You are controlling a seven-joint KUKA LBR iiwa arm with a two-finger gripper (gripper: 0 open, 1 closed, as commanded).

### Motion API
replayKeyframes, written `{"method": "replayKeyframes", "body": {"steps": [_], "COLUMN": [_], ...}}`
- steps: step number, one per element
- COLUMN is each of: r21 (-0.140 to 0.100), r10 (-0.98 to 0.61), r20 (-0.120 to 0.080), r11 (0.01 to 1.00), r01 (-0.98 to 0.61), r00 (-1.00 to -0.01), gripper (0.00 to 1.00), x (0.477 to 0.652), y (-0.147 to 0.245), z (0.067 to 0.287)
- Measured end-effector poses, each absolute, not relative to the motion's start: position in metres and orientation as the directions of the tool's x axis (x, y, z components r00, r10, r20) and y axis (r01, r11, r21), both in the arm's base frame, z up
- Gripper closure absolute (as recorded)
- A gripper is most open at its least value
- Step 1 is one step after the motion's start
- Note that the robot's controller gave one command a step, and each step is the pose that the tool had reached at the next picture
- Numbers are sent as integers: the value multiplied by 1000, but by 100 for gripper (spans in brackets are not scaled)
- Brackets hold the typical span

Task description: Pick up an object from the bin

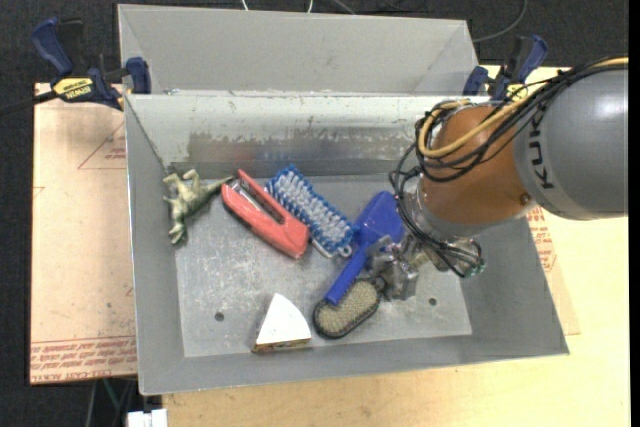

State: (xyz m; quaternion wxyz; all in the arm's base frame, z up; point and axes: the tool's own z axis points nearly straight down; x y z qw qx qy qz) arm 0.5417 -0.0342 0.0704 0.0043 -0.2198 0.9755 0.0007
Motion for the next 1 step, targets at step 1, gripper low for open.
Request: {"method": "replayKeyframes", "body": {"steps": [1], "r21": [0], "r10": [-429], "r20": [-9], "r11": [903], "r01": [-429], "r00": [-903], "gripper": [100], "x": [542], "y": [-34], "z": [70]}}
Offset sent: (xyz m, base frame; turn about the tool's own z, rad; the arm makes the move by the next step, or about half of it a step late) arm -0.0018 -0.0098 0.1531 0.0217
